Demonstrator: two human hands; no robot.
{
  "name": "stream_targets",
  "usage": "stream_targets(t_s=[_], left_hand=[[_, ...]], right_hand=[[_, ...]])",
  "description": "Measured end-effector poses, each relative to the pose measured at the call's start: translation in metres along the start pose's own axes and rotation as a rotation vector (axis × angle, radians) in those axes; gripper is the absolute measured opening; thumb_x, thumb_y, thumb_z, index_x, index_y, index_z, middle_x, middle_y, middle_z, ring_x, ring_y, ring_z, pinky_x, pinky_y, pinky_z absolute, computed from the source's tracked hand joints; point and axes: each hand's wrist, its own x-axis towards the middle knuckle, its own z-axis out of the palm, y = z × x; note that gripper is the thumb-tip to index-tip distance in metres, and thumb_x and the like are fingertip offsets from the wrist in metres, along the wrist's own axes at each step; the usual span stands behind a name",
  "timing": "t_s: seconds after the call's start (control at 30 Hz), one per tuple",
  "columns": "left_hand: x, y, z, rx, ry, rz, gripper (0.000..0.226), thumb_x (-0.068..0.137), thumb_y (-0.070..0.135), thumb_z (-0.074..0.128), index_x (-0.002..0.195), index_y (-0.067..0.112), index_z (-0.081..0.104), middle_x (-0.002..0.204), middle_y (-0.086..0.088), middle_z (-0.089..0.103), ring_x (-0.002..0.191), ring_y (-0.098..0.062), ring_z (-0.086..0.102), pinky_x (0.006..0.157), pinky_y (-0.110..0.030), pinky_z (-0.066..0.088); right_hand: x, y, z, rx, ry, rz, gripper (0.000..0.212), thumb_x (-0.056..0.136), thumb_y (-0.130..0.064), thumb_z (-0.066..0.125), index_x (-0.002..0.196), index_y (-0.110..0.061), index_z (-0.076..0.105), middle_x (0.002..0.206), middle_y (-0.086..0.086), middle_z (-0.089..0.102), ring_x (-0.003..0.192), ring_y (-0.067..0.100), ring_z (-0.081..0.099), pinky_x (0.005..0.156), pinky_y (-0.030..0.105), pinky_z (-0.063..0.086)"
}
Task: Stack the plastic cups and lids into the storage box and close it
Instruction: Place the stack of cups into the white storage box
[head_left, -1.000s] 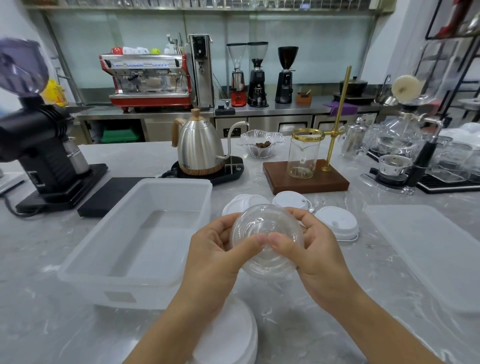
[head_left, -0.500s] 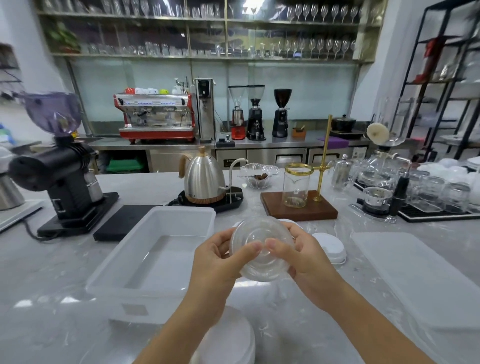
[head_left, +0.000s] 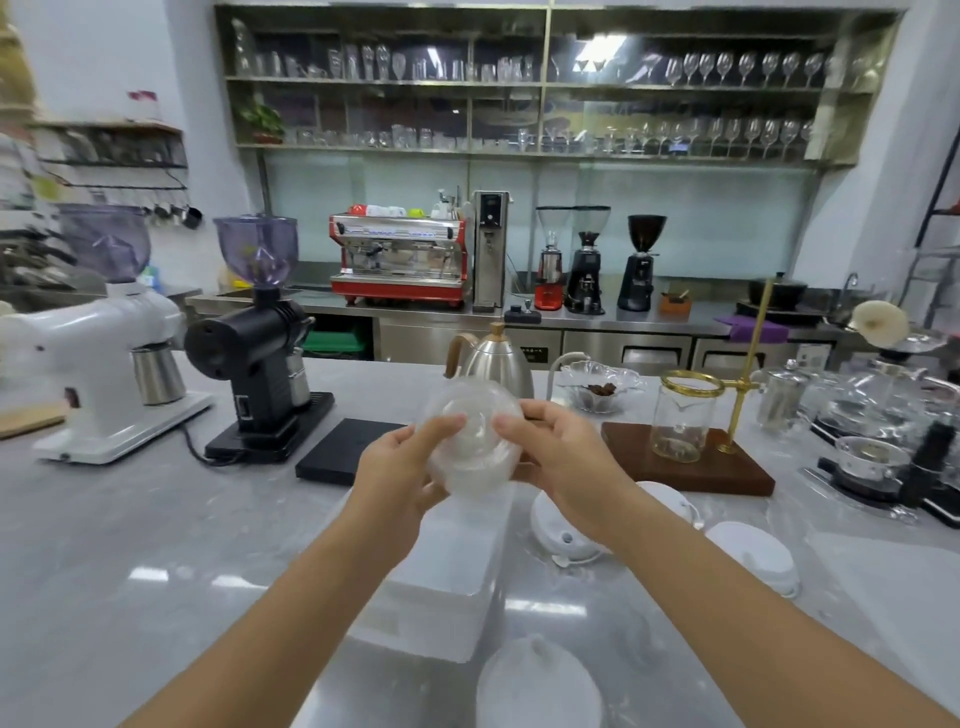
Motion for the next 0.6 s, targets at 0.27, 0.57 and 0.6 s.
stream_targets(t_s=[0.27, 0.57, 0.6], left_hand=[[0.040, -0.007, -0.017, -0.100, 0.094, -0.224, 0.048, 0.086, 0.030, 0.079, 0.125, 0.007, 0.064, 0.114, -0.016, 0.067, 0.095, -0.026, 0.069, 0.069, -0.036, 0.059], [0.054, -0.023, -0.032, 0.099, 0.206, -0.465, 0.039, 0.088, 0.043, 0.067, 0.106, 0.010, 0.054, 0.114, -0.014, 0.053, 0.091, -0.034, 0.066, 0.061, -0.040, 0.060], [0.056, -0.025, -0.033, 0.090, 0.220, -0.464, 0.043, 0.088, 0.041, 0.067, 0.111, 0.008, 0.054, 0.108, -0.014, 0.052, 0.084, -0.033, 0.066, 0.058, -0.038, 0.060]], right_hand=[[0.060, 0.029, 0.034, -0.142, 0.161, 0.108, 0.023, 0.085, -0.023, 0.078, 0.096, -0.015, 0.060, 0.092, 0.006, 0.066, 0.075, 0.019, 0.063, 0.063, 0.032, 0.058], [0.084, 0.058, 0.041, -0.527, 0.176, 0.228, 0.038, 0.084, -0.024, 0.070, 0.058, -0.018, 0.043, 0.061, 0.003, 0.040, 0.062, 0.021, 0.046, 0.064, 0.039, 0.060], [0.086, 0.060, 0.043, -0.549, 0.168, 0.245, 0.036, 0.084, -0.025, 0.069, 0.059, -0.017, 0.044, 0.062, 0.003, 0.041, 0.064, 0.021, 0.048, 0.068, 0.045, 0.063]])
